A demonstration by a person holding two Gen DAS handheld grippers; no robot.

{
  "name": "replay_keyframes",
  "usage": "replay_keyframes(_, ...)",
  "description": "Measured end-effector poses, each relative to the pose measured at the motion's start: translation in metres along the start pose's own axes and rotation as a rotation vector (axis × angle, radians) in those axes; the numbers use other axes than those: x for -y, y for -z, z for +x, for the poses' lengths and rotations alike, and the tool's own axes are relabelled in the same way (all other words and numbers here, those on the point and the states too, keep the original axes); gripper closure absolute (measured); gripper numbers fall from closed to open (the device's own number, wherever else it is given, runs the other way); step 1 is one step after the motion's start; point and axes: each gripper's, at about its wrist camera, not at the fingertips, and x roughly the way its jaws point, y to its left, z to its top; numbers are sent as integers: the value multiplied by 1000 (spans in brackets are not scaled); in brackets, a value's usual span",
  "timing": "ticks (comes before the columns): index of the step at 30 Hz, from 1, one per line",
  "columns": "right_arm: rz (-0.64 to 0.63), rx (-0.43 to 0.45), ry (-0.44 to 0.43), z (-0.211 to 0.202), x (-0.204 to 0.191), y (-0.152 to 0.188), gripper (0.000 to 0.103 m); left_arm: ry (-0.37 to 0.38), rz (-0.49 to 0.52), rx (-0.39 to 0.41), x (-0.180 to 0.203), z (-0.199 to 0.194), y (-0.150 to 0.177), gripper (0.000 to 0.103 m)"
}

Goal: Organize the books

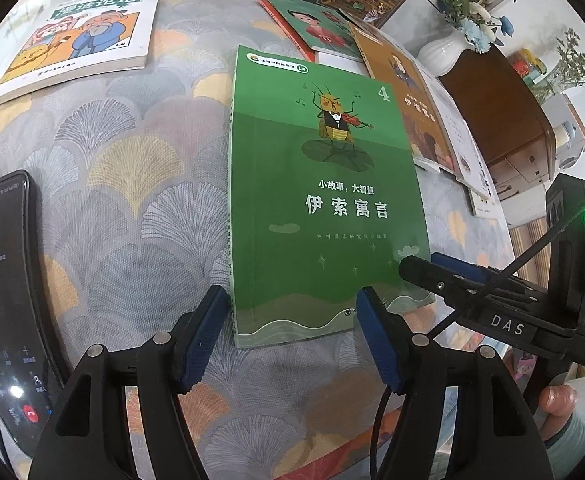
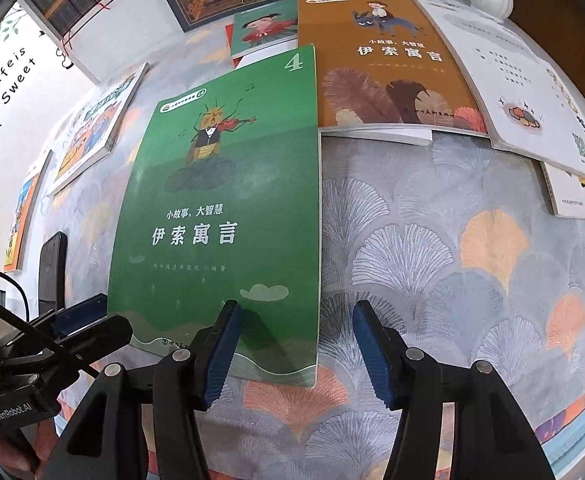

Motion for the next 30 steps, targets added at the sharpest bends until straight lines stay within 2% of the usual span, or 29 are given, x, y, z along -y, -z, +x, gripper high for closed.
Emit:
replay_keyframes(25,-9,8,7,1,-1,-1,45,0,1,4,0,1,-1,38)
replay_keyframes(30,-23,42,58,-5,0,-3,45,-12,8,2,1,2,-2,38)
